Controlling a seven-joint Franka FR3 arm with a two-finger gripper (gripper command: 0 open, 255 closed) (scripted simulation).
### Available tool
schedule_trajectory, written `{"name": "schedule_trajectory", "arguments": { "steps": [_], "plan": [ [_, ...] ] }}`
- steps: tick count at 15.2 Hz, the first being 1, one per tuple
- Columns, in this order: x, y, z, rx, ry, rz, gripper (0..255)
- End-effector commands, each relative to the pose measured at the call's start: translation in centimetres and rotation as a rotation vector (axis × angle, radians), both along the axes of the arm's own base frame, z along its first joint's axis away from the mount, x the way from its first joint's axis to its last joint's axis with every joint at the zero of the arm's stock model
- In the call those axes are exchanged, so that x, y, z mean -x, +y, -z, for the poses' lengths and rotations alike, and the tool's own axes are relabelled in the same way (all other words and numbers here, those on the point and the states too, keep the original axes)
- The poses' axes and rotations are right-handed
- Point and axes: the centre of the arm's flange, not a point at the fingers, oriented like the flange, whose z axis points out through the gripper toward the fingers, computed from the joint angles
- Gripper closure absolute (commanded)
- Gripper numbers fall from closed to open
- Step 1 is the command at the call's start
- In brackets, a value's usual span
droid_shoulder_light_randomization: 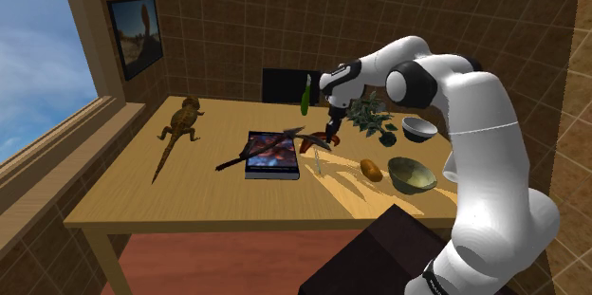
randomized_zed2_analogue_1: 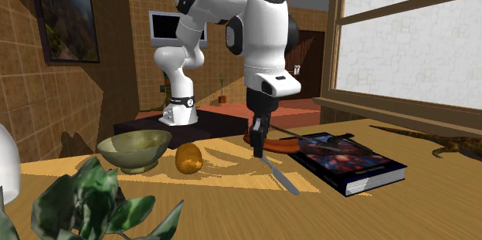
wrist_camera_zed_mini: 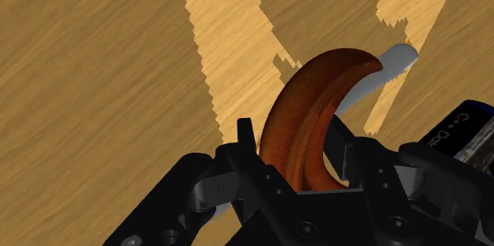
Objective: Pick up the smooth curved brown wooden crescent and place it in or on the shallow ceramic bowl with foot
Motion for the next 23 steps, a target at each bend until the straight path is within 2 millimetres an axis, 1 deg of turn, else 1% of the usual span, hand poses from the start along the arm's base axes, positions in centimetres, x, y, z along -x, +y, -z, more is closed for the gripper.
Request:
{"name": "schedule_trajectory", "arguments": {
  "steps": [1, 19, 20, 23],
  "plan": [
    [0.0, 0.0, -1.1, 0.000, 0.000, 0.000, 255],
    [0.0, 0.0, -10.6, 0.000, 0.000, 0.000, 255],
    [0.0, 0.0, -10.7, 0.000, 0.000, 0.000, 255],
    [3.4, -2.0, -10.8, 0.000, 0.000, 0.000, 255]
  ]
}}
